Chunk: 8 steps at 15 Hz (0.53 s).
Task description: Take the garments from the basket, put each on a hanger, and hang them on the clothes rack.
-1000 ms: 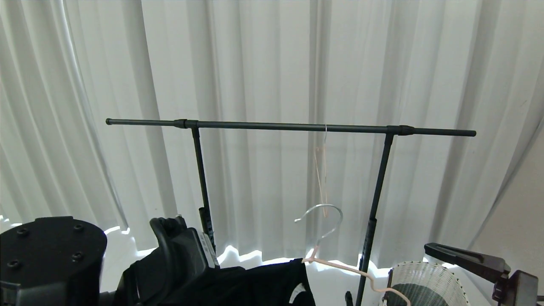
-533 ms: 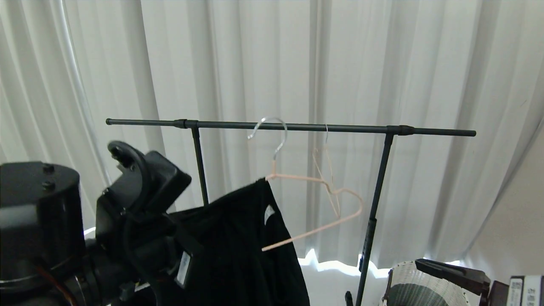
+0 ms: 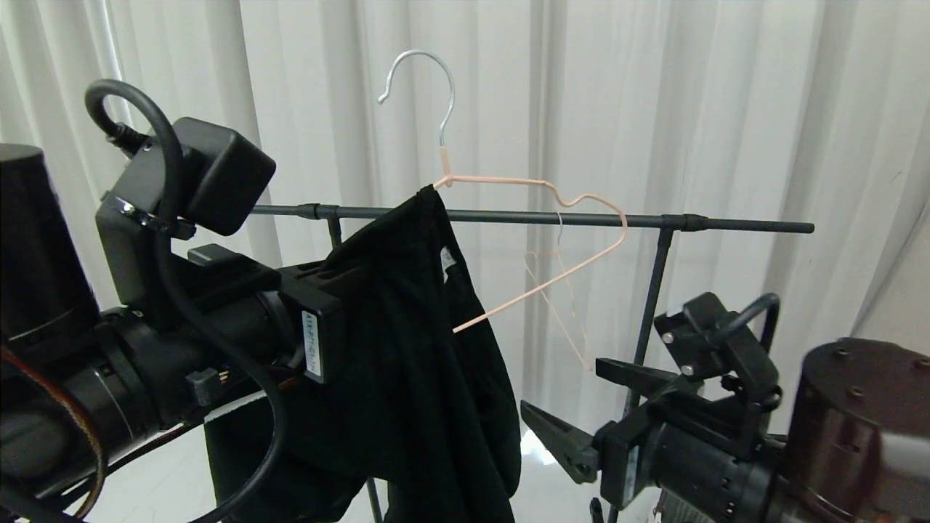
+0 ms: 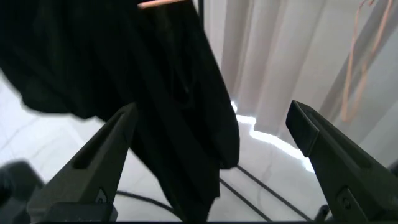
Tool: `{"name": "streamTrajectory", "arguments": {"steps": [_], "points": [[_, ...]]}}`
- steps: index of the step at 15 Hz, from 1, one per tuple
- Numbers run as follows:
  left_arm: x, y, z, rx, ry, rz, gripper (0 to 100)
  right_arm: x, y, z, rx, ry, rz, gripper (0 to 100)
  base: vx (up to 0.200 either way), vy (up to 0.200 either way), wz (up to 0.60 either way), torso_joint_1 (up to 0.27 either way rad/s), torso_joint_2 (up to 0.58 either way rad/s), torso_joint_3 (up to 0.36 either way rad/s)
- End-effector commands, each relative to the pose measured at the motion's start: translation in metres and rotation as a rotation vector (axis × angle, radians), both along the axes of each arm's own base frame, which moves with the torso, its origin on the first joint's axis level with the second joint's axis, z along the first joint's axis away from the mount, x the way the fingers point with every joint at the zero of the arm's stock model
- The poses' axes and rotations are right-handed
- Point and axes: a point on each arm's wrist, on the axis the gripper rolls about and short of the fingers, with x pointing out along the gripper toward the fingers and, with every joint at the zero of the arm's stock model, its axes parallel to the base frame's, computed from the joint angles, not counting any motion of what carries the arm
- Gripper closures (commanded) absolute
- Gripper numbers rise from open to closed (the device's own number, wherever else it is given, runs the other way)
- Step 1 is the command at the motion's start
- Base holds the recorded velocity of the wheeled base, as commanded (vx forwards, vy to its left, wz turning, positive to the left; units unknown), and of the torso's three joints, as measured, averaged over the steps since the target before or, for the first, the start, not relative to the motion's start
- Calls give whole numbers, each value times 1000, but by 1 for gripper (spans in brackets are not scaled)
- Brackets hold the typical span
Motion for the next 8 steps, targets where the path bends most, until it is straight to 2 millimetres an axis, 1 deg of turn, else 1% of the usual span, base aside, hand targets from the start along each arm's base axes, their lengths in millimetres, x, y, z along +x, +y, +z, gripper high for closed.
{"name": "streamTrajectory", "arguments": {"steps": [1, 5, 8], "points": [[-1, -1, 3, -8, -10, -8, 100, 15, 20, -17, -49, 33, -15, 0, 0, 0, 0, 0, 0, 0], [-8, -10, 1, -1, -4, -62, 100, 27, 28, -36, -96, 70, -45, 0, 0, 0, 0, 0, 0, 0], [-5, -15, -3, 10, 13, -67, 100, 27, 30, -35, -94, 69, -45, 0, 0, 0, 0, 0, 0, 0]]}}
